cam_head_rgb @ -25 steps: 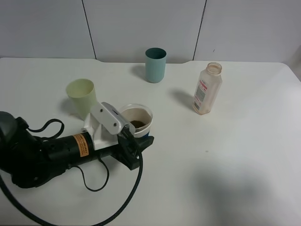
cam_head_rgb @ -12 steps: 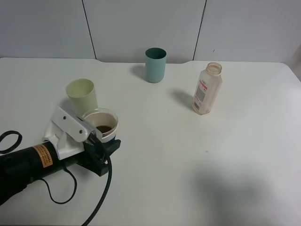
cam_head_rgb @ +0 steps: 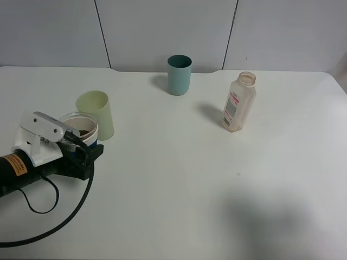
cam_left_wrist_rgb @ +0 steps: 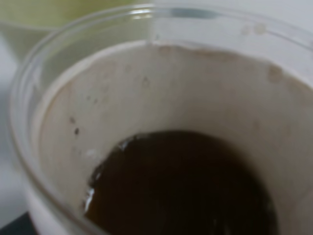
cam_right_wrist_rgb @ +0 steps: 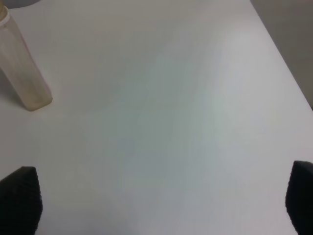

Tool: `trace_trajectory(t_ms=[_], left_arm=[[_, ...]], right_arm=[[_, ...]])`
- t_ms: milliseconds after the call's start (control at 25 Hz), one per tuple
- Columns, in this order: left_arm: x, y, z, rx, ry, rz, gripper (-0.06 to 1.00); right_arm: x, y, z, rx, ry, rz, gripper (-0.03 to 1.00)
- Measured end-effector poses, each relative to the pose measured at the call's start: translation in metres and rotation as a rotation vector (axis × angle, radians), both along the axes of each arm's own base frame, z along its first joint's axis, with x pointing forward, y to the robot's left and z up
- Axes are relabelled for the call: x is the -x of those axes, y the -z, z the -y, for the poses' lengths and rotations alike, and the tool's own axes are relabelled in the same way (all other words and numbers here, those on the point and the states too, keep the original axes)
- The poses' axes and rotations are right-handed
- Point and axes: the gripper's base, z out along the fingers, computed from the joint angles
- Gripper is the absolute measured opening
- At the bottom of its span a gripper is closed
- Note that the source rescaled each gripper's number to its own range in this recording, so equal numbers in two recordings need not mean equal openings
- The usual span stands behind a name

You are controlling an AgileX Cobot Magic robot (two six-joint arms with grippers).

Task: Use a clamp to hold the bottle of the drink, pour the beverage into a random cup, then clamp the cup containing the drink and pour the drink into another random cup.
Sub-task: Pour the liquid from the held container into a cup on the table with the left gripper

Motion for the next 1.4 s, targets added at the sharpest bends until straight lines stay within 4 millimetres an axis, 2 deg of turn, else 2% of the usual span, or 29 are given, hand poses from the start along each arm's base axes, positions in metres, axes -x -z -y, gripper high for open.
trace_trajectory(t_ms=[120,480,600,640,760,920,1000,1080,1120,1400], left_arm=[[-0.006,-0.001,-0.017,0.006,-0.023,0.0,0.03],[-0.009,-0.001,-0.039,0.014,-0.048,-0.001,0.03],[-0.012,-0.001,-0.057,0.007,-0.118,0.004,0.03],[-0.012,-0.001,-0.057,0.007,-0.118,0.004,0.03],[-0.012,-0.001,-0.079,-0.002,-0.195,0.01,0.03],[-0.014,-0.003,-0.093,-0.004,-0.216,0.029,0.03],[-0.025,-0.008,-0.109,-0.015,-0.21,0.083,0.03],[-0.033,-0.012,-0.116,-0.012,-0.215,0.112,0.03],[-0.033,-0.012,-0.116,-0.012,-0.215,0.112,0.03],[-0.066,-0.028,-0.134,0.063,-0.245,0.19,0.03]], right_arm=[[0.0,0.0,0.0,0.0,0.0,0.0,1.0],[0.0,0.0,0.0,0.0,0.0,0.0,1.0],[0.0,0.0,0.0,0.0,0.0,0.0,1.0],[0.0,0.0,0.0,0.0,0.0,0.0,1.0],[0.0,0.0,0.0,0.0,0.0,0.0,1.0],[0.0,0.0,0.0,0.0,0.0,0.0,1.0],[0.0,0.0,0.0,0.0,0.0,0.0,1.0],[0.0,0.0,0.0,0.0,0.0,0.0,1.0],[0.0,0.0,0.0,0.0,0.0,0.0,1.0],[0.0,0.0,0.0,0.0,0.0,0.0,1.0]])
